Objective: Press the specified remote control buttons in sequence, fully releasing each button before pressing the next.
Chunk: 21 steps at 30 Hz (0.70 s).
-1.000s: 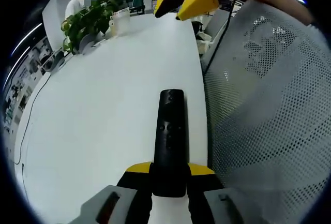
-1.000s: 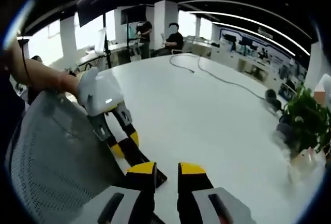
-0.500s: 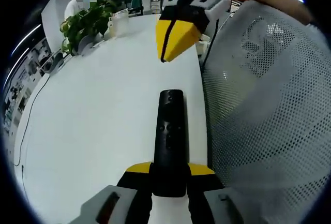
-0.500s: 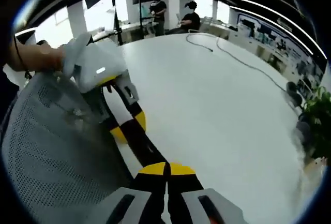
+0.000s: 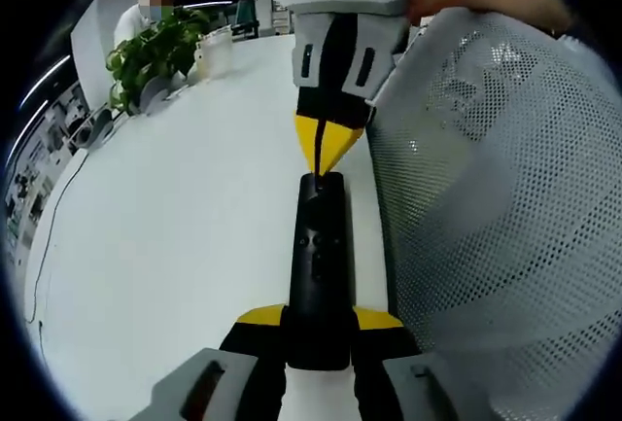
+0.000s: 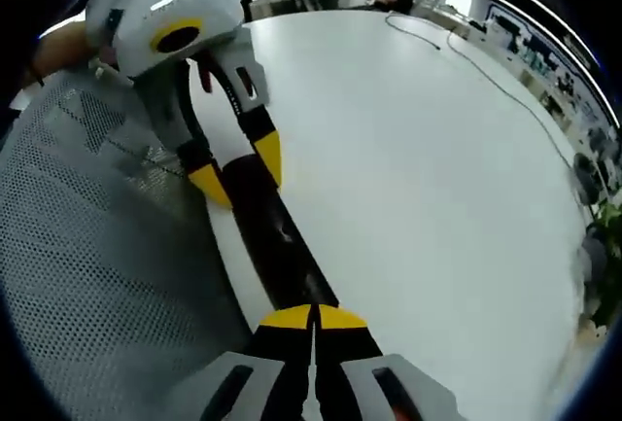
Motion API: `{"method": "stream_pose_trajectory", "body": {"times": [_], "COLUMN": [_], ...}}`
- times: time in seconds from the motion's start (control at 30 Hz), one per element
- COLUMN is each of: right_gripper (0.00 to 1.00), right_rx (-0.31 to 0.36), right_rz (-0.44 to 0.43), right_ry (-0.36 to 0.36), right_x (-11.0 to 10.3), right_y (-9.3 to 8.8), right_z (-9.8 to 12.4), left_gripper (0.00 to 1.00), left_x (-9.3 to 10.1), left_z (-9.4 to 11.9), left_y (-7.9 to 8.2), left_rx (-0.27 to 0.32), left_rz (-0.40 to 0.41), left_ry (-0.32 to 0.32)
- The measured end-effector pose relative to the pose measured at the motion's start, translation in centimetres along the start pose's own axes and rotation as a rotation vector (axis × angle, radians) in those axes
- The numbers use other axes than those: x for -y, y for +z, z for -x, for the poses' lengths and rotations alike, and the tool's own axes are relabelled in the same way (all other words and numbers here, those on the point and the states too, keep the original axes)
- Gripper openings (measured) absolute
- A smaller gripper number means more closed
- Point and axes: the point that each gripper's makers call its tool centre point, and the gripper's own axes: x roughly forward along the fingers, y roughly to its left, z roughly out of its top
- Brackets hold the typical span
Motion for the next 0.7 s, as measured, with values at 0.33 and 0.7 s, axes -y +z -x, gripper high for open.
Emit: {"method": "stream_pose_trajectory", "body": {"times": [0.33, 0.7], "right_gripper": [0.00, 0.00], "right_rx": [-0.022, -0.087], "right_rz": [0.054, 0.021], "right_ry": [-0.034, -0.027], "right_x": [-0.22, 0.05], "right_y": [-0.09, -0.06], "right_z": [-0.05, -0.18], "left_gripper": [0.24, 0.24], "left_x": [0.00, -0.03], "left_z": [-0.06, -0.06], "left_y": [0.01, 0.02], "left_rx": [-0.008, -0.005], "left_rz": [-0.007, -0.003], "left_ry": [-0.003, -0.002]}}
